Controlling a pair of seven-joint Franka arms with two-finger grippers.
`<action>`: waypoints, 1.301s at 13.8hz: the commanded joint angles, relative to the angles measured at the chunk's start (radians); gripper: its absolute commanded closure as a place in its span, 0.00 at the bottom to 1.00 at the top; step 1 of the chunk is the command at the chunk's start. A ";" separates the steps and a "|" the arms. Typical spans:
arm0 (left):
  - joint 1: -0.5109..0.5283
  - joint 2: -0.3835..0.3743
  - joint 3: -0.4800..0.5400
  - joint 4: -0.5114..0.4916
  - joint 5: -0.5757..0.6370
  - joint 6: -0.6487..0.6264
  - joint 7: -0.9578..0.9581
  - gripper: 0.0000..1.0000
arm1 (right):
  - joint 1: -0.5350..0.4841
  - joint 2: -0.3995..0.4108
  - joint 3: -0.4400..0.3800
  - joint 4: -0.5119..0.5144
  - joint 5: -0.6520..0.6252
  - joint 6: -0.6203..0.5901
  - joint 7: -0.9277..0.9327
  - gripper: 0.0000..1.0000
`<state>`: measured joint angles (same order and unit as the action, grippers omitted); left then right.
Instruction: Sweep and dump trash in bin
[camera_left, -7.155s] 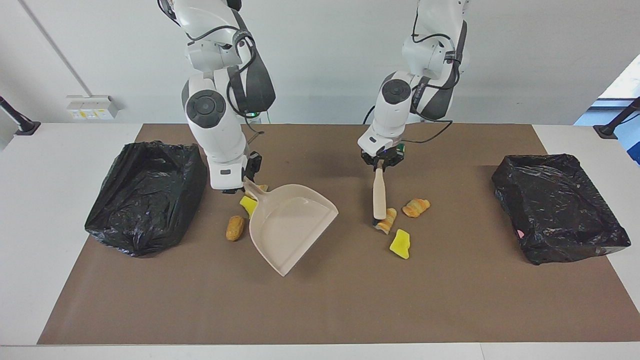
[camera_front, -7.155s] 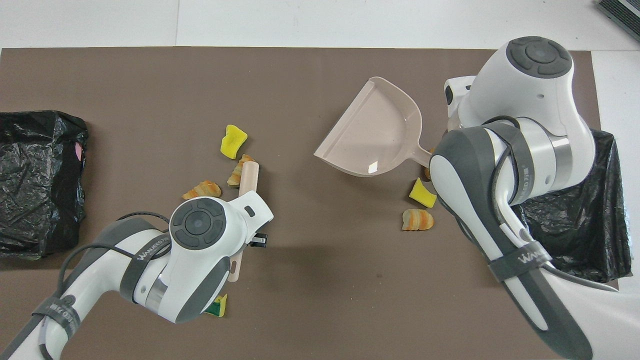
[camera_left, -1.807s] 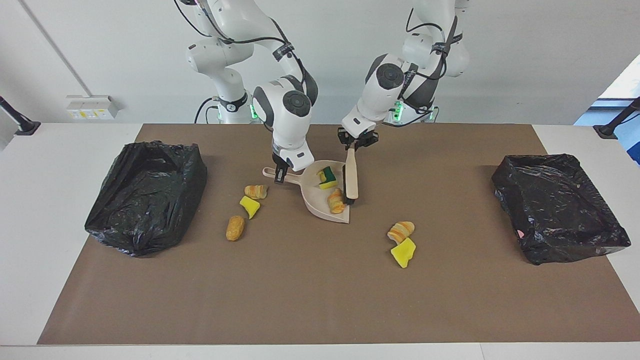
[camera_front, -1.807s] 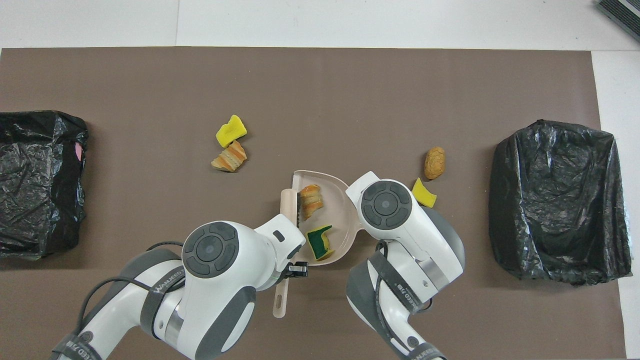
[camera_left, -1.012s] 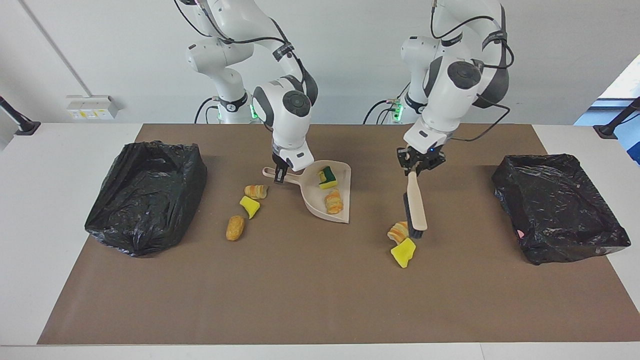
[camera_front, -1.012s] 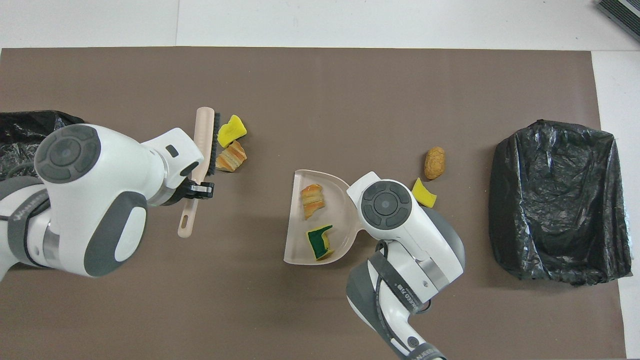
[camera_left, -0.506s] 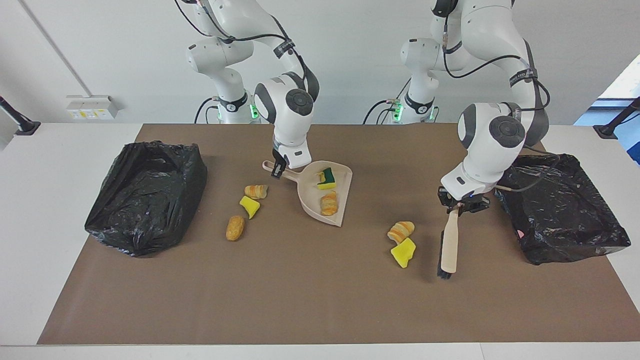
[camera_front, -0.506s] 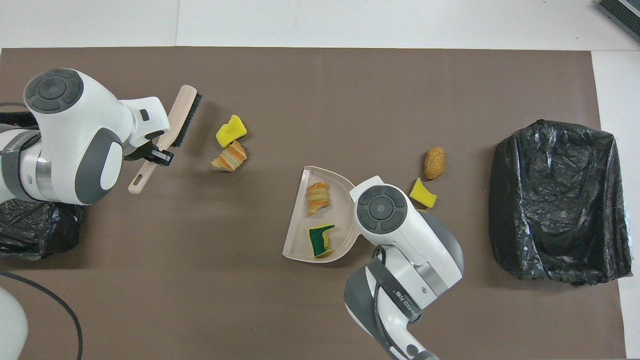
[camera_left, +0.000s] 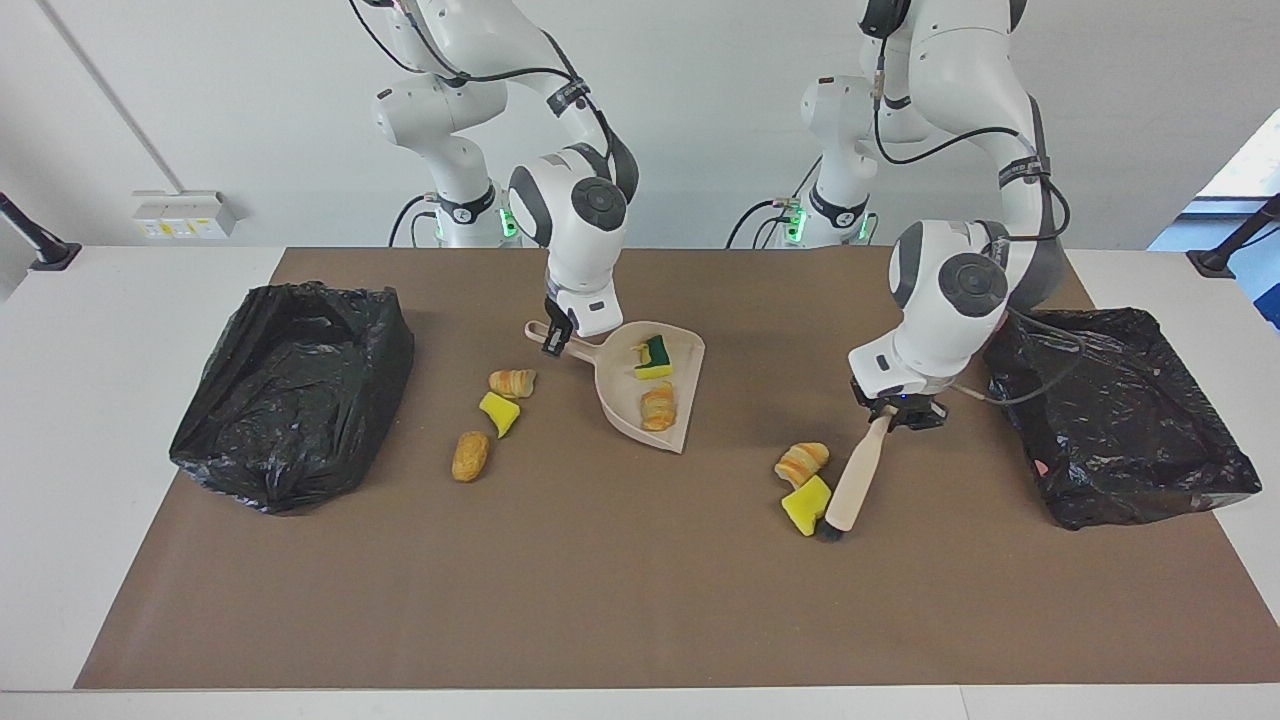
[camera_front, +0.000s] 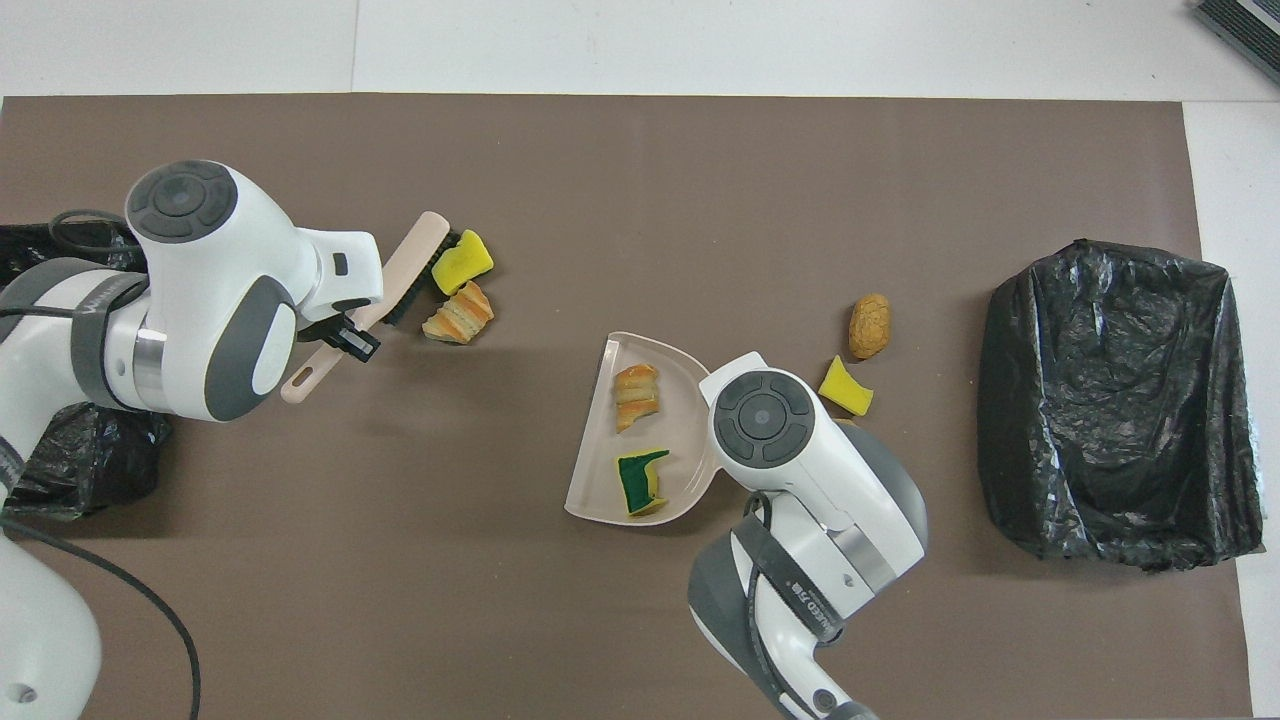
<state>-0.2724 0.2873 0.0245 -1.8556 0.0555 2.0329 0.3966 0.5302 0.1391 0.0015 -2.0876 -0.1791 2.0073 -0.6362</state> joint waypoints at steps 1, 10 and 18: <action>-0.080 -0.100 0.011 -0.135 0.007 -0.008 0.004 1.00 | -0.001 -0.021 0.000 -0.023 -0.011 0.004 0.033 1.00; -0.416 -0.235 0.009 -0.295 -0.141 -0.040 -0.223 1.00 | -0.001 -0.021 -0.001 -0.023 -0.010 0.004 0.033 1.00; -0.418 -0.296 0.020 -0.243 -0.267 -0.203 -0.562 1.00 | -0.001 -0.021 -0.001 -0.023 -0.011 0.004 0.033 1.00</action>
<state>-0.6975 0.0598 0.0365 -2.0883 -0.2079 1.9119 -0.0629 0.5303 0.1391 0.0015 -2.0887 -0.1791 2.0073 -0.6360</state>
